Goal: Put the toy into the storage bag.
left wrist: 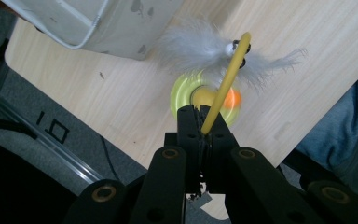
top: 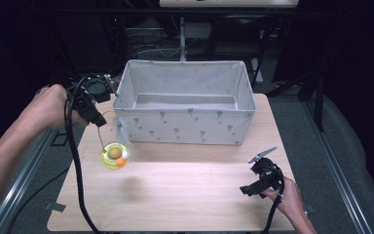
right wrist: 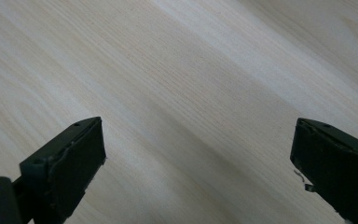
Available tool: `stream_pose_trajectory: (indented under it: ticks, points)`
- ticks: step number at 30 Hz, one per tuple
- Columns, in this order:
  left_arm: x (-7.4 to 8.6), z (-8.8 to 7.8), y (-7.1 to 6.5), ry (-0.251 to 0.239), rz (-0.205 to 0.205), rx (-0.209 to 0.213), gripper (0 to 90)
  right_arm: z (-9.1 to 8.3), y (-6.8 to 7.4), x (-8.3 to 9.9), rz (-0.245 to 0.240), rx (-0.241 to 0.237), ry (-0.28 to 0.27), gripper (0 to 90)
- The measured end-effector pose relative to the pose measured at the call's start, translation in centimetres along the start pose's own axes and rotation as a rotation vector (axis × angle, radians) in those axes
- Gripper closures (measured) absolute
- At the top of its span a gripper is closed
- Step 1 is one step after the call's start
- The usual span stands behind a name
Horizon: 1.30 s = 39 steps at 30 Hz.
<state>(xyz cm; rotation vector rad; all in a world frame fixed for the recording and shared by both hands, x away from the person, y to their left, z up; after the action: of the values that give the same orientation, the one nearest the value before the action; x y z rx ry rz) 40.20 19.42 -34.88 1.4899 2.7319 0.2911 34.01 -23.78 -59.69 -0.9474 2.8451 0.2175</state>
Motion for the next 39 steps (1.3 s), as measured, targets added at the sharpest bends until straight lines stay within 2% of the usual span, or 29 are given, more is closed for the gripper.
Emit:
stream_pose_trajectory:
  ticks: [4, 5, 12, 14, 15, 20, 23, 35, 39]
  points:
    - [-0.3, -0.4, 0.1, 0.001, 0.005, -0.009, 88.2, 0.0, 0.2, -0.1, 0.005, -0.010, -0.013, 2.8]
    - [-0.4, -0.6, 0.1, 0.000, 0.008, -0.014, 88.2, -0.1, 0.0, 0.0, -0.009, 0.004, 0.001, 2.7]
    - [-1.1, -1.8, 0.3, -0.015, 0.017, -0.018, 88.2, -0.2, 0.1, -0.1, -0.010, 0.010, -0.003, 2.7]
    - [-1.3, -2.0, 0.3, -0.018, 0.018, -0.020, 88.2, -0.2, 0.3, -0.2, 0.007, -0.002, -0.027, 2.7]
    - [-1.4, -2.2, 0.3, -0.022, 0.019, -0.020, 88.2, -0.3, 0.1, 0.0, -0.007, 0.014, -0.008, 2.7]
    - [-1.7, -2.8, 0.5, -0.033, 0.024, -0.028, 88.2, -0.2, 0.1, -0.2, 0.007, -0.005, -0.016, 2.7]
    - [-2.1, -3.7, 0.6, -0.038, 0.033, -0.038, 88.2, -0.2, 0.0, -0.1, -0.003, 0.000, -0.007, 2.7]
    - [-3.1, -5.7, 1.4, -0.055, 0.018, -0.069, 88.2, -0.3, -0.2, 0.0, 0.001, 0.008, -0.008, 2.7]
    - [-3.5, -7.2, 1.6, -0.079, 0.015, -0.091, 88.3, -0.3, -0.1, 0.0, 0.003, 0.002, -0.012, 2.8]
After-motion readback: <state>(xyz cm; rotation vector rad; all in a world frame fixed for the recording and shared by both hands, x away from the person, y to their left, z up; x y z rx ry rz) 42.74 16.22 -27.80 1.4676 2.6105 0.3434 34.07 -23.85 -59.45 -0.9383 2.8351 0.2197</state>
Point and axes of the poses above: each handheld gripper's, and its own axes: z roughly forward along the jaws, x roughly out of its underside, y roughly to its left, the point moved 8 cm from there along z, roughly forward along the jaws, and after that the axes turned 13 degrees about y, right-handed, at the moved point
